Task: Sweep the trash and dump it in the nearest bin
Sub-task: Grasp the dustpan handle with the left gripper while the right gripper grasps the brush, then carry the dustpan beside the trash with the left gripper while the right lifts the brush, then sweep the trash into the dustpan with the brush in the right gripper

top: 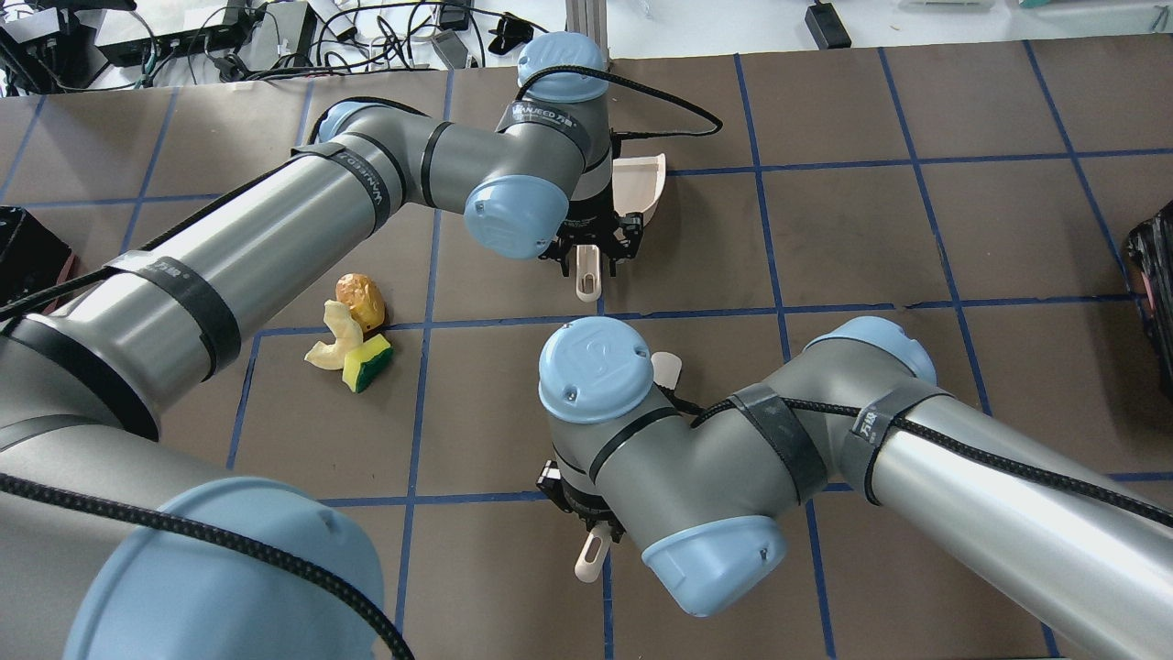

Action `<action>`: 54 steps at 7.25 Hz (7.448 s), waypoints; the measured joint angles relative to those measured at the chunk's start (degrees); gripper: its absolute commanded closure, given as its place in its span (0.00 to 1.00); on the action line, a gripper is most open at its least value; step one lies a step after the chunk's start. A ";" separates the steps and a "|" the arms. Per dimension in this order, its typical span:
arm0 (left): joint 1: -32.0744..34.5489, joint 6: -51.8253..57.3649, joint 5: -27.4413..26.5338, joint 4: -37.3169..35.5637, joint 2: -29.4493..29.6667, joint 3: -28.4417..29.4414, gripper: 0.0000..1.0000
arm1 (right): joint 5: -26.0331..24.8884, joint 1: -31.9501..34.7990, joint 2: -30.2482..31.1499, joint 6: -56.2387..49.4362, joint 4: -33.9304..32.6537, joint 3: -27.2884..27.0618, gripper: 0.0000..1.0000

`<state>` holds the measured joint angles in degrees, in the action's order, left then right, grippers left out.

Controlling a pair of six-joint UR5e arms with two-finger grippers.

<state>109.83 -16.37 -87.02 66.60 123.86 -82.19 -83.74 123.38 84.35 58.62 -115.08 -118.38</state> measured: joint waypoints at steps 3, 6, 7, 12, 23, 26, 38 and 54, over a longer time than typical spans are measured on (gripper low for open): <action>-0.05 1.20 0.39 0.43 -0.01 -0.19 1.00 | 0.02 0.02 0.02 4.21 -0.09 0.30 1.00; -0.62 4.01 0.17 1.63 -1.40 0.00 1.00 | 0.07 0.02 0.02 4.39 -0.63 0.34 1.00; -1.23 7.77 -0.39 2.70 -2.41 0.05 1.00 | 0.07 0.04 0.02 4.44 -0.71 0.34 1.00; -13.64 43.21 -8.33 11.33 -10.47 -0.45 1.00 | 0.08 0.29 -0.36 5.34 -0.80 1.24 1.00; -49.63 131.33 -12.09 5.63 -18.78 -9.46 1.00 | 4.85 10.64 -20.87 22.87 0.57 28.29 1.00; -52.87 137.37 -16.84 -13.34 -19.98 -21.87 1.00 | 5.28 11.59 -23.68 23.10 0.88 31.71 1.00; -50.59 138.53 -18.97 -20.59 -22.47 -30.69 1.00 | 10.16 15.88 -36.34 6.44 0.27 47.50 1.00; -51.03 138.25 -18.06 -23.86 -18.63 -30.41 1.00 | 9.31 8.11 -38.27 13.54 4.40 54.74 1.00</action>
<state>58.80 121.88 -105.08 42.74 105.23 -112.60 -74.43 131.49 46.09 72.16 -110.67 -63.64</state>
